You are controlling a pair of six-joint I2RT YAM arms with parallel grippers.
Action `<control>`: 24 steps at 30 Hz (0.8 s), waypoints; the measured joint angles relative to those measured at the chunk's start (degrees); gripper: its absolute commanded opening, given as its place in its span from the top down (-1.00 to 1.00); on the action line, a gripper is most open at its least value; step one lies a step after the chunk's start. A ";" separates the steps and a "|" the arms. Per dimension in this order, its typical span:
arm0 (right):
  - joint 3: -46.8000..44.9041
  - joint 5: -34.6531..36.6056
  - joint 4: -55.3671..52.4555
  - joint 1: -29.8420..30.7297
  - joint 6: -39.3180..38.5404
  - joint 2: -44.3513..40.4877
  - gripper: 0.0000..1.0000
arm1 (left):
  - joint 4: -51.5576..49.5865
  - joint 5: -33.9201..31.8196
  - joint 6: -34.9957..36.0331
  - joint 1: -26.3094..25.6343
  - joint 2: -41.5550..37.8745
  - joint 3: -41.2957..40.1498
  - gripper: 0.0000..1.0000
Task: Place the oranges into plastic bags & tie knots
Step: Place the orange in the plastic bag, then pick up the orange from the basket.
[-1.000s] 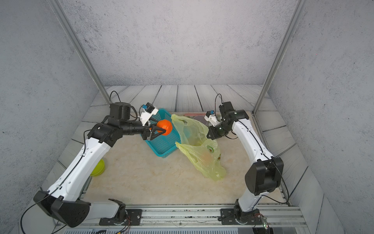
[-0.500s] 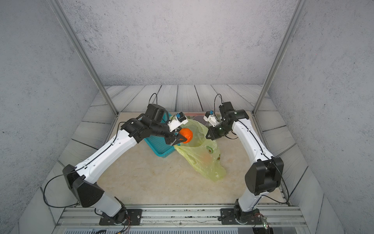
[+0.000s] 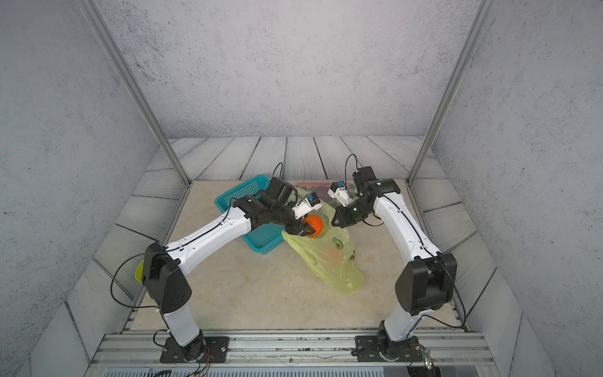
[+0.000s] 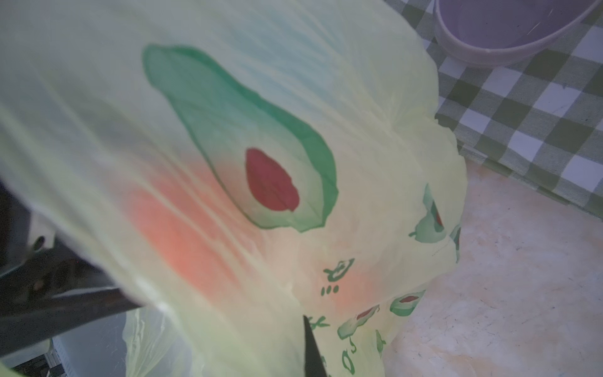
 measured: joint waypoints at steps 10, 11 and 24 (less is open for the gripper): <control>-0.04 0.09 0.57 0.00 -0.02 0.00 0.87 | -0.02 -0.04 -1.18 0.07 -2.45 -0.17 -0.79; -0.04 0.09 0.57 0.00 -0.02 0.00 0.87 | -0.28 -0.04 -1.16 0.07 -3.41 -0.17 -0.79; -0.04 2.01 0.57 0.09 -0.07 0.00 0.86 | -14.05 13.68 0.11 16.55 -24.87 -3.65 -0.66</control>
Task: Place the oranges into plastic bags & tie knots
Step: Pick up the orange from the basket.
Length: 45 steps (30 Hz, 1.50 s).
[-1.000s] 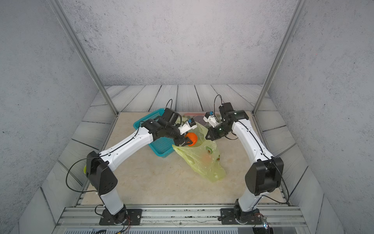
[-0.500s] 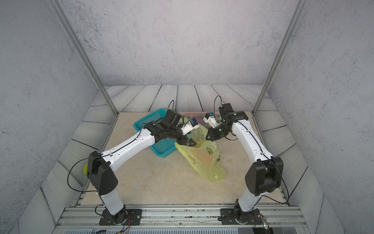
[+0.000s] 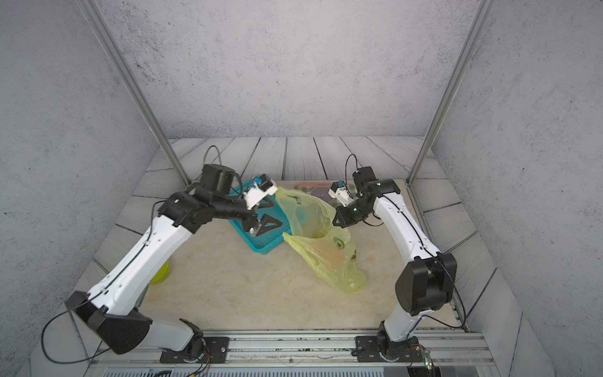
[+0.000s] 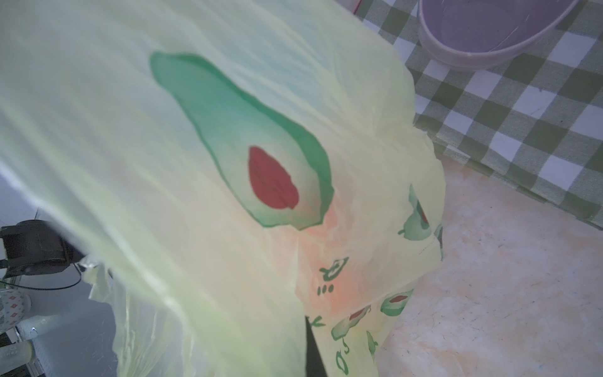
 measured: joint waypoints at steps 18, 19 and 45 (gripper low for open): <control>0.28 -0.63 -0.02 2.64 -0.04 -0.04 0.85 | 1.22 -35.56 4.74 17.03 40.92 12.02 -0.72; 0.28 -0.72 -0.02 2.67 -0.04 -0.09 0.85 | 0.74 -36.44 4.96 17.03 43.08 14.82 -0.74; 0.28 -2.21 -0.02 2.64 -0.39 -0.22 0.84 | -2.99 -36.48 3.76 16.90 59.36 30.18 -0.68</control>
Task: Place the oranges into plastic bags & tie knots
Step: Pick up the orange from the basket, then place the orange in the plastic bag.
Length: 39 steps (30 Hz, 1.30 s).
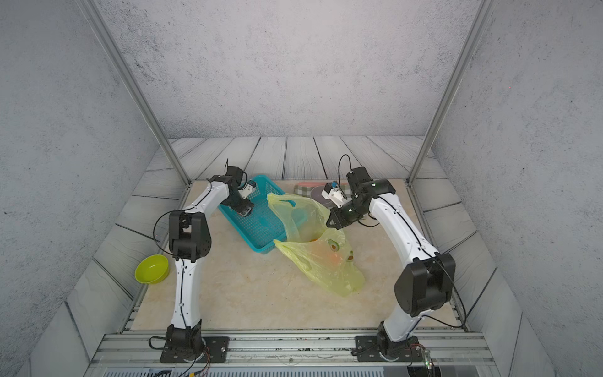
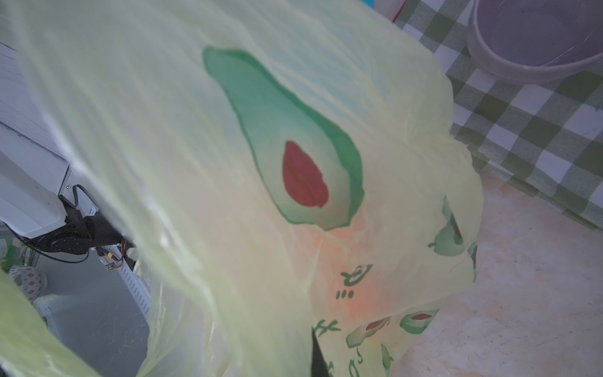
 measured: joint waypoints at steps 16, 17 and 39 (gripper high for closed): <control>0.00 0.24 0.04 0.00 0.00 0.00 0.84 | -2.56 4.07 -2.71 -1.49 4.44 10.01 -0.12; 0.00 0.44 0.04 0.00 0.02 0.00 0.84 | -3.50 4.85 -2.91 -1.51 3.74 10.01 -0.11; 1.22 2.73 -0.57 0.00 0.59 0.00 0.84 | 1.68 31.61 -7.85 -27.08 -53.94 -17.49 -0.01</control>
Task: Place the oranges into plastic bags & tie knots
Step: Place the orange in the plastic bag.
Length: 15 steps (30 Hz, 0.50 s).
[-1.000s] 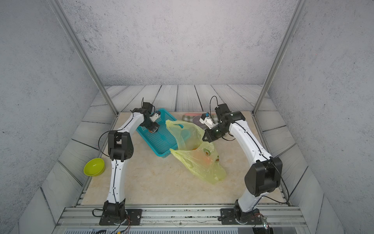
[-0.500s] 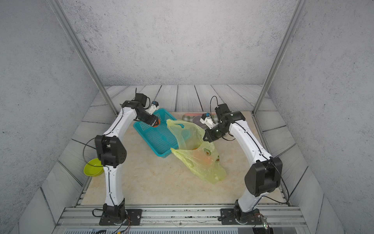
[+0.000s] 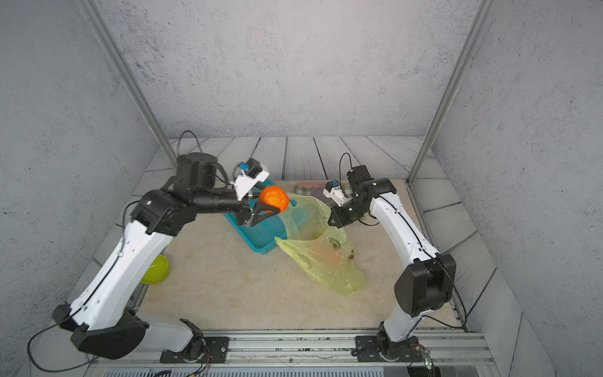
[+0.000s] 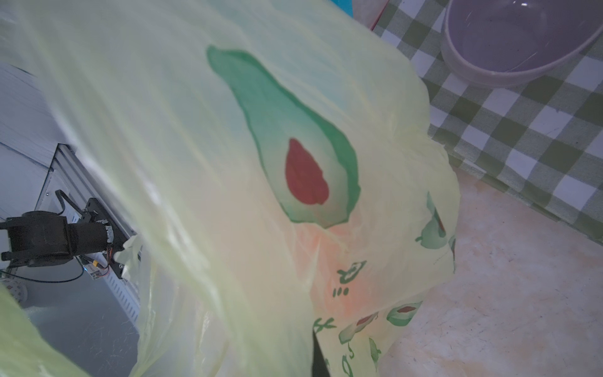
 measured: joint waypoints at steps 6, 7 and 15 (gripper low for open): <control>0.00 -0.15 -1.11 0.00 -0.90 0.00 0.83 | -0.94 -6.91 4.42 -5.14 12.96 -2.62 0.03; 0.00 -0.20 -1.31 0.00 -1.05 0.00 0.84 | -0.94 -7.76 5.31 -5.53 14.36 -2.62 0.02; 0.00 0.11 -1.64 -0.02 -1.38 0.00 0.84 | 2.69 -12.52 11.50 -8.24 21.11 -4.57 -0.69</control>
